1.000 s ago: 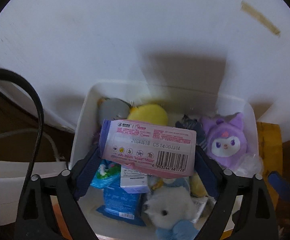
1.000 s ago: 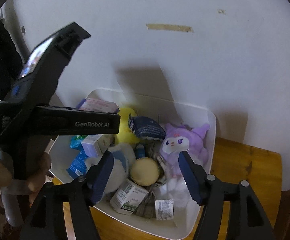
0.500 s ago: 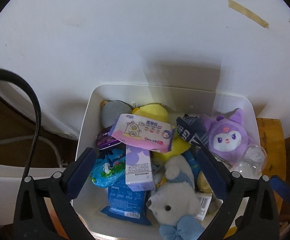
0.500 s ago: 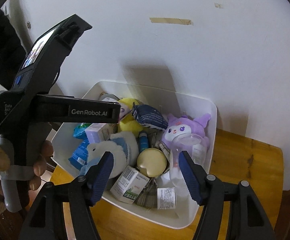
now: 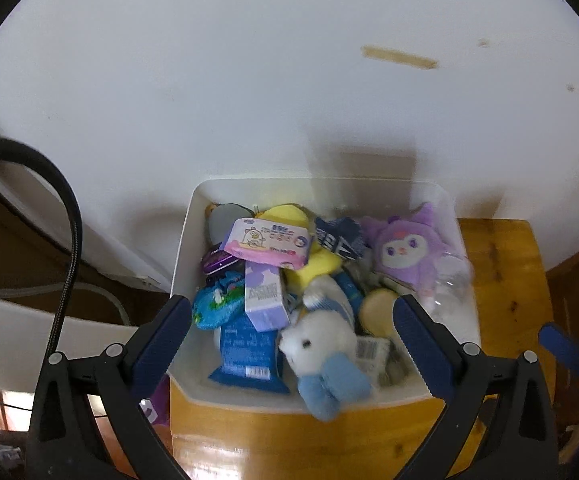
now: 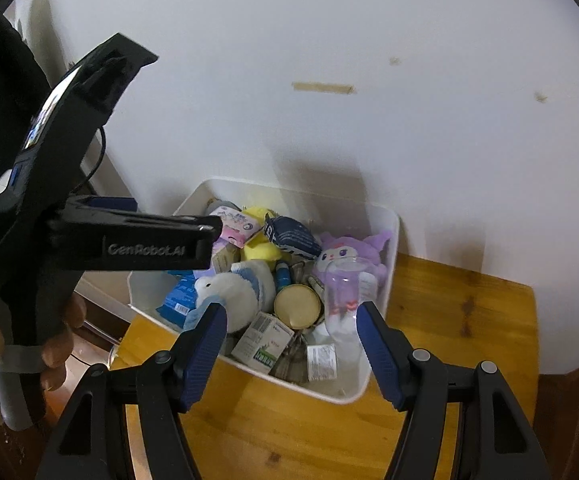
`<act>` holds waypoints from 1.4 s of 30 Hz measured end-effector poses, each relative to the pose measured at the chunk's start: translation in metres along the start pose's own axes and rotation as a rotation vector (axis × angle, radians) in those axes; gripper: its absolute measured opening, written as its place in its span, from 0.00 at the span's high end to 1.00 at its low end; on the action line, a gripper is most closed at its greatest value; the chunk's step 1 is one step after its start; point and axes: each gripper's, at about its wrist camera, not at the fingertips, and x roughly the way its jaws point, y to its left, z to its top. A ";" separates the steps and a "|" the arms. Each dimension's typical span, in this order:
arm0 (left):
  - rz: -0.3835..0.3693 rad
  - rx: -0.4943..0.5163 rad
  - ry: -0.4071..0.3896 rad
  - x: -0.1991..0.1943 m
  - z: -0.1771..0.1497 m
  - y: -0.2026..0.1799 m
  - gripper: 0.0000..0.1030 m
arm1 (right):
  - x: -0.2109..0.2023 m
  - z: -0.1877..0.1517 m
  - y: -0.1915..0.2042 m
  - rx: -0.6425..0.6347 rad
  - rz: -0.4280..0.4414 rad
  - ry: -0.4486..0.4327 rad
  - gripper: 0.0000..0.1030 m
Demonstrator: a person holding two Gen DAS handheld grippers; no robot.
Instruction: Organize objects
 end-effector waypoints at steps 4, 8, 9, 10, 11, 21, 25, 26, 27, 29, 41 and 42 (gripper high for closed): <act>-0.022 0.025 -0.033 -0.036 -0.012 -0.010 0.02 | -0.038 -0.008 0.003 -0.004 -0.022 -0.040 0.34; -0.045 0.061 -0.066 -0.073 -0.029 -0.023 0.02 | -0.077 -0.018 0.007 -0.008 -0.040 -0.079 0.24; -0.050 0.068 -0.070 -0.080 -0.033 -0.024 0.02 | -0.089 -0.023 0.008 -0.008 -0.043 -0.096 0.23; -0.057 0.076 -0.076 -0.088 -0.039 -0.027 0.02 | -0.101 -0.027 0.009 -0.009 -0.047 -0.112 0.23; -0.066 0.088 -0.083 -0.099 -0.046 -0.031 0.02 | -0.111 -0.031 0.011 -0.013 -0.051 -0.121 0.23; -0.089 0.133 -0.098 -0.158 -0.112 -0.053 0.02 | -0.176 -0.086 0.015 0.000 -0.049 -0.122 0.21; -0.092 0.125 -0.103 -0.175 -0.140 -0.057 0.02 | -0.194 -0.113 0.016 -0.008 -0.055 -0.112 0.21; -0.094 0.123 -0.107 -0.180 -0.149 -0.058 0.02 | -0.195 -0.118 0.017 -0.009 -0.055 -0.109 0.21; -0.095 0.122 -0.112 -0.185 -0.155 -0.059 0.02 | -0.199 -0.125 0.017 -0.010 -0.054 -0.106 0.21; -0.094 0.119 -0.128 -0.194 -0.169 -0.061 0.02 | -0.204 -0.137 0.015 -0.008 -0.056 -0.103 0.21; -0.037 0.134 -0.199 -0.222 -0.247 -0.069 0.02 | -0.237 -0.199 0.004 0.100 -0.041 -0.099 0.21; -0.043 0.127 -0.199 -0.223 -0.252 -0.069 0.02 | -0.239 -0.205 0.004 0.112 -0.029 -0.096 0.21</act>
